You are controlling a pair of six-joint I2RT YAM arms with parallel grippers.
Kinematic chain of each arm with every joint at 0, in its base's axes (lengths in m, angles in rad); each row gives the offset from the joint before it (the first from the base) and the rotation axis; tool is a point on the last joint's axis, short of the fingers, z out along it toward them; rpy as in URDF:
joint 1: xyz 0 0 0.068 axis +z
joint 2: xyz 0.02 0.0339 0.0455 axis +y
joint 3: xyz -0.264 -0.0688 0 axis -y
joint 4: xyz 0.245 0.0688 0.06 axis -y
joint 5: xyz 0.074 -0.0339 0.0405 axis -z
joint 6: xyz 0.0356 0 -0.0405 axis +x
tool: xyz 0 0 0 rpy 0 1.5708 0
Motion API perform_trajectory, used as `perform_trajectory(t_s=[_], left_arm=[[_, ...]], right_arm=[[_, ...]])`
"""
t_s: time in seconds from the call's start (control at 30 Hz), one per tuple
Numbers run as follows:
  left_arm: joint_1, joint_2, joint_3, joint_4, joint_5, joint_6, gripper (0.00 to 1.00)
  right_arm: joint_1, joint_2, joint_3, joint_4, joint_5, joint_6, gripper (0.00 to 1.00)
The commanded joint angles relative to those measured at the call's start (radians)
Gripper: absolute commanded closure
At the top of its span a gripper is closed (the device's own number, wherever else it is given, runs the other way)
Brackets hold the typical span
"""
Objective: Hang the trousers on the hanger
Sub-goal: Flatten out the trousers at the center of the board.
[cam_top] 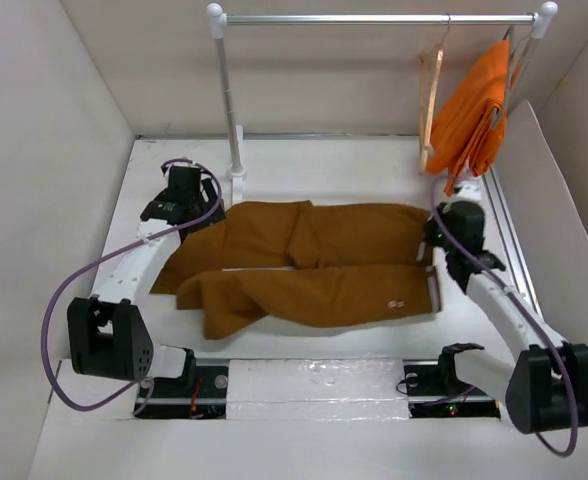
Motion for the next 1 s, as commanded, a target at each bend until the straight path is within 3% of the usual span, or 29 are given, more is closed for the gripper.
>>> perform_trajectory(t_s=[0.0, 0.03, 0.13, 0.3, 0.37, 0.4, 0.43, 0.5, 0.53, 0.6, 0.7, 0.73, 0.77, 0.83, 0.87, 0.9, 0.97], left_arm=[[0.001, -0.053, 0.012, -0.045, -0.039, 0.019, 0.26], [0.001, -0.059, -0.003, -0.045, -0.057, 0.021, 0.26], [0.001, -0.070, -0.032, -0.048, -0.089, 0.002, 0.24], [0.059, -0.063, -0.068, 0.008, -0.051, -0.004, 0.16], [0.059, -0.001, -0.066, 0.002, -0.066, -0.002, 0.14], [0.059, 0.020, -0.071, 0.008, -0.056, 0.002, 0.13], [0.059, 0.064, -0.072, 0.019, -0.050, 0.008, 0.12], [0.059, 0.111, -0.066, 0.042, -0.069, 0.002, 0.12], [0.059, 0.156, -0.063, 0.053, -0.074, -0.004, 0.12], [0.059, 0.203, -0.046, 0.077, -0.068, -0.016, 0.11], [0.059, 0.279, -0.022, 0.117, -0.022, -0.035, 0.12], [0.059, 0.302, -0.016, 0.129, -0.005, -0.039, 0.16], [0.059, 0.310, -0.011, 0.142, 0.003, -0.044, 0.33], [0.059, 0.312, 0.001, 0.152, 0.044, -0.061, 0.44], [0.059, 0.306, -0.002, 0.165, 0.058, -0.059, 0.66], [0.059, 0.294, -0.006, 0.151, 0.049, -0.070, 1.00], [0.059, 0.278, -0.017, 0.130, 0.006, -0.074, 1.00]], right_arm=[[-0.146, -0.051, 0.152, -0.114, 0.249, -0.076, 0.92], [-0.165, -0.033, 0.177, -0.085, 0.219, -0.085, 0.53], [-0.170, 0.004, 0.261, -0.203, 0.209, -0.084, 0.20], [-0.021, -0.104, 0.116, -0.168, 0.015, -0.076, 0.21], [0.072, -0.204, -0.015, -0.148, -0.055, -0.064, 0.29], [0.109, -0.247, -0.057, -0.142, -0.105, -0.062, 0.39], [0.146, -0.288, -0.100, -0.066, -0.157, -0.070, 0.71], [0.249, -0.371, -0.177, -0.031, -0.276, -0.085, 0.90], [0.288, -0.382, -0.177, -0.057, -0.291, -0.106, 0.94], [0.411, -0.378, -0.141, -0.109, -0.271, -0.134, 0.90], [0.522, -0.313, -0.110, -0.182, -0.240, -0.182, 0.50], [0.539, -0.292, -0.091, -0.197, -0.236, -0.189, 0.36], [0.556, -0.273, -0.082, -0.200, -0.234, -0.188, 0.32], [0.603, -0.232, -0.070, -0.162, -0.248, -0.191, 0.29], [0.618, -0.221, -0.068, -0.148, -0.247, -0.188, 0.29], [0.643, -0.204, -0.068, -0.122, -0.230, -0.180, 0.28], [0.643, -0.184, -0.065, -0.101, -0.219, -0.179, 0.28]])
